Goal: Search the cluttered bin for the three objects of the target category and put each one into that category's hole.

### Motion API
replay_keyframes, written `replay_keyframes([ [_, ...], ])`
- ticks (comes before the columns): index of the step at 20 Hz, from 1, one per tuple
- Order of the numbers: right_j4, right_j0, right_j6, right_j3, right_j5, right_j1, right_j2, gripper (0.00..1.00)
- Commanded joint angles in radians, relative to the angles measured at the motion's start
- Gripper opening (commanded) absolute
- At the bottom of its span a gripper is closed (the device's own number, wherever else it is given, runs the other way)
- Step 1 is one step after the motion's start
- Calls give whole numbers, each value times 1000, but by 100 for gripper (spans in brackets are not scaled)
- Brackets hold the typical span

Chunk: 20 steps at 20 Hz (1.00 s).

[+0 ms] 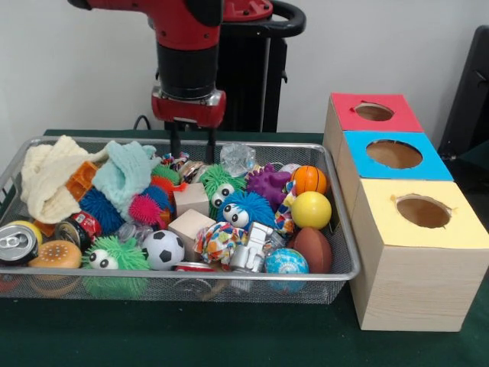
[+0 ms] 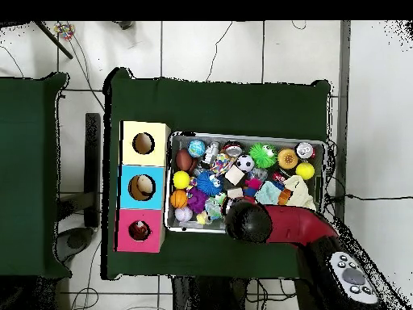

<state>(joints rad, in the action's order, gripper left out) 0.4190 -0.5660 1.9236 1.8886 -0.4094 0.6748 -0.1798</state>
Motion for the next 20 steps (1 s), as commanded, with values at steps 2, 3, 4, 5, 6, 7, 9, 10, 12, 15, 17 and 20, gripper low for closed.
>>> replay_keyframes([
  [2, -108, 75, 285, 132, 117, -46, 70, 100],
  [3, -120, 84, 284, 139, 113, -39, 75, 100],
  [4, -135, 93, 283, 147, 107, -29, 77, 100],
  [5, -148, 103, 283, 152, 105, -24, 81, 100],
  [6, -161, 116, 287, 152, 110, -27, 86, 100],
  [7, -174, 128, 290, 152, 115, -30, 91, 100],
  [9, -198, 153, 299, 147, 131, -44, 100, 100],
  [10, -210, 165, 304, 139, 145, -60, 103, 100],
  [12, -230, 186, 313, 123, 175, -91, 111, 100],
  [15, -254, 213, 317, 113, 207, -116, 126, 100],
  [17, -265, 232, 314, 92, 223, -134, 148, 100],
  [20, -279, 266, 306, 55, 244, -162, 192, 100],
])
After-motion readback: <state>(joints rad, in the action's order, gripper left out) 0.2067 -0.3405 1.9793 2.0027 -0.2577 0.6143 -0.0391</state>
